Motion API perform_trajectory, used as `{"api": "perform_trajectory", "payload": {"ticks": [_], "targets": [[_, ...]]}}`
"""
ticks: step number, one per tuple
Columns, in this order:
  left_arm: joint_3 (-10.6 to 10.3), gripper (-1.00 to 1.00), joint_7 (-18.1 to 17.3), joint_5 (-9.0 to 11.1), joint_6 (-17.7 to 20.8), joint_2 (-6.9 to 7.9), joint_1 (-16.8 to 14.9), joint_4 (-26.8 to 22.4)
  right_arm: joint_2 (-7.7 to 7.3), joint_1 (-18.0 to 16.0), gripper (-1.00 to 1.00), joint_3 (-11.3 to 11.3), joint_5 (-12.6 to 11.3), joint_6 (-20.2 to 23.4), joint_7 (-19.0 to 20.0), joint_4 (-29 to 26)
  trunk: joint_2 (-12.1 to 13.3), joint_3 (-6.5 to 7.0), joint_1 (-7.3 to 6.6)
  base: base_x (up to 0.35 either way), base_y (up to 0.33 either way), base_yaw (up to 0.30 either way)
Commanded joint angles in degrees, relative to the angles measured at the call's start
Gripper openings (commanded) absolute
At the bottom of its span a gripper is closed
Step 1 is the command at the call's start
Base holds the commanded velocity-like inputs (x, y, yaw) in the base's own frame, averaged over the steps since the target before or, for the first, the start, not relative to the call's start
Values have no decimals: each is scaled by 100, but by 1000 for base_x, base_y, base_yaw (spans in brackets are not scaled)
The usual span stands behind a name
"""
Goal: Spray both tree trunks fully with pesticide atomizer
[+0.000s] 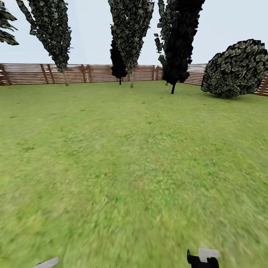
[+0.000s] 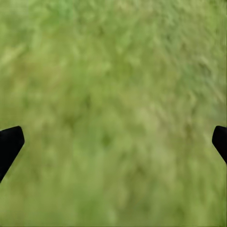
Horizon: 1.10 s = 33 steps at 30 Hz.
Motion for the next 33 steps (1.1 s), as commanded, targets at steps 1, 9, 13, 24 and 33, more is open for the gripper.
{"api": "perform_trajectory", "payload": {"ticks": [1, 9, 13, 24, 33], "targets": [[-21, -100, 23, 6, -10, -1, -3, 2, -2, -5, 100, -31, 61, -17, -35, 9, -2, -5, -1, 0, 305, 284], [-21, -100, 23, 6, -10, -1, -3, 2, -2, -5, 100, -31, 61, -17, -35, 9, -2, -5, -1, 0, 300, 284], [-21, -100, 23, 6, -10, -1, -3, 2, -2, -4, 100, -31, 61, -16, -35, 9, -2, -5, -1, 0, 291, 284], [-21, -100, 23, 6, -10, -1, -3, 2, -2, -5, 100, -31, 61, -15, -35, 9, -2, -5, -1, 0, 276, 284], [-21, -100, 23, 6, -10, -1, -3, 2, -2, -5, 100, -31, 61, -17, -37, 8, -2, -5, -1, 0, 204, 284]]}}
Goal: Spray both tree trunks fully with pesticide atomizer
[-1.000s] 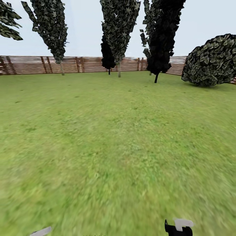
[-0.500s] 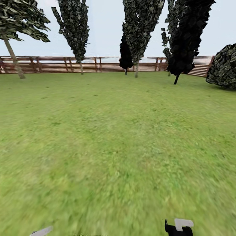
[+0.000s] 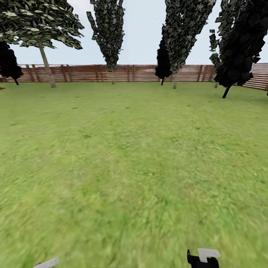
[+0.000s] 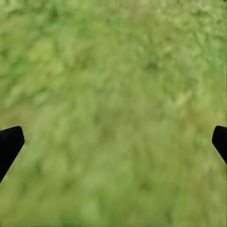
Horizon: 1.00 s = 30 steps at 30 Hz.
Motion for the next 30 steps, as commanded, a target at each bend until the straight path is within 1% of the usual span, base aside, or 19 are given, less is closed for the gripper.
{"api": "perform_trajectory", "payload": {"ticks": [1, 4, 7, 30], "targets": [[-21, -100, 25, 5, -13, -1, -4, 3, -2, -4, 100, -31, 61, -16, -32, 9, -2, -5, -1, 0, 43, 284], [-21, -100, 25, 5, -13, -3, -4, 3, -2, -4, 100, -31, 61, -16, -32, 10, -2, -5, -1, 7, 13, 284], [-21, -100, 25, 5, -13, -1, -4, 3, -2, -4, 100, -31, 61, -16, -33, 10, -2, -5, -1, 238, 1, 284], [-21, -100, 25, 5, -22, -1, 3, 12, -2, -4, 100, -31, 61, -13, -31, 10, -2, -5, -1, 334, 104, 284]]}}
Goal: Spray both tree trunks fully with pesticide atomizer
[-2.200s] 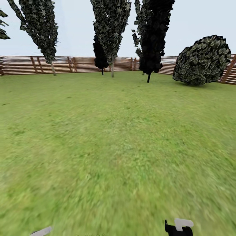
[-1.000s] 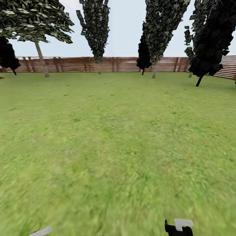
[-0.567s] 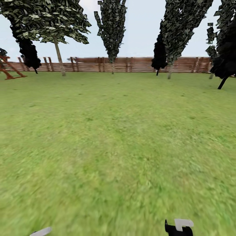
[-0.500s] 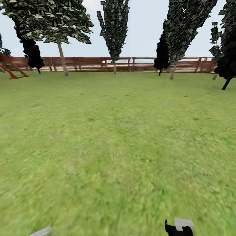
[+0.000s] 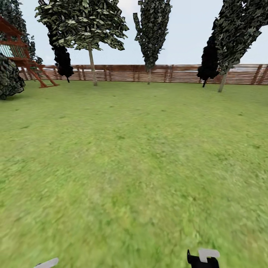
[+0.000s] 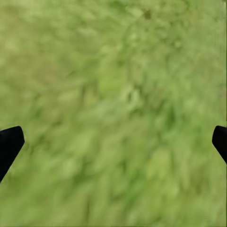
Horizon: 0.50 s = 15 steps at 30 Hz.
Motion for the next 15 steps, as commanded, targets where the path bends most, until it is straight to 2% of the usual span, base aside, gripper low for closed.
{"api": "perform_trajectory", "payload": {"ticks": [1, 15], "targets": [[-22, -100, 25, 5, -12, -1, -3, 3, -2, -4, 100, -32, 61, -17, -33, 9, -2, -5, 2, 325, 139, 284], [-22, -100, 25, 5, -12, -1, -3, 3, -2, -4, 100, -32, 61, -19, -33, 8, -2, -5, 2, 311, 158, 284]]}}
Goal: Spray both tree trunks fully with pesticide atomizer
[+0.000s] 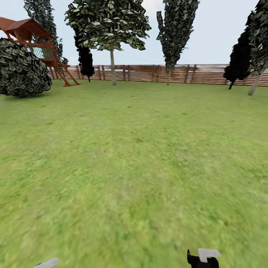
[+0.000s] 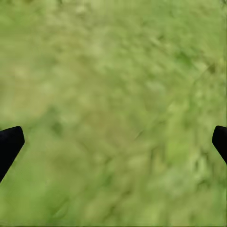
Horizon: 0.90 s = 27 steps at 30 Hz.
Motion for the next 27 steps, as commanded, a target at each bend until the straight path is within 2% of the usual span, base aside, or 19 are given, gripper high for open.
{"api": "perform_trajectory", "payload": {"ticks": [1, 12, 22, 27], "targets": [[-21, -100, 24, 5, -11, -1, -4, 2, -2, -4, 100, -32, 61, -16, -33, 9, -2, -5, 2, 308, 162, 284], [-21, -100, 24, 5, -11, -1, -4, 0, -4, -4, 100, -32, 61, -11, -33, 1, -2, -64, 2, 308, 162, 225], [-21, -100, 24, 0, -11, 33, -4, -6, -10, -4, 100, -33, 61, -7, -33, 0, -2, -138, 2, 311, 150, 165], [-25, -100, 6, -26, -25, 33, -4, -6, -10, -4, 100, -33, 57, -6, -10, 5, -2, -150, 2, 318, 130, 52]]}}
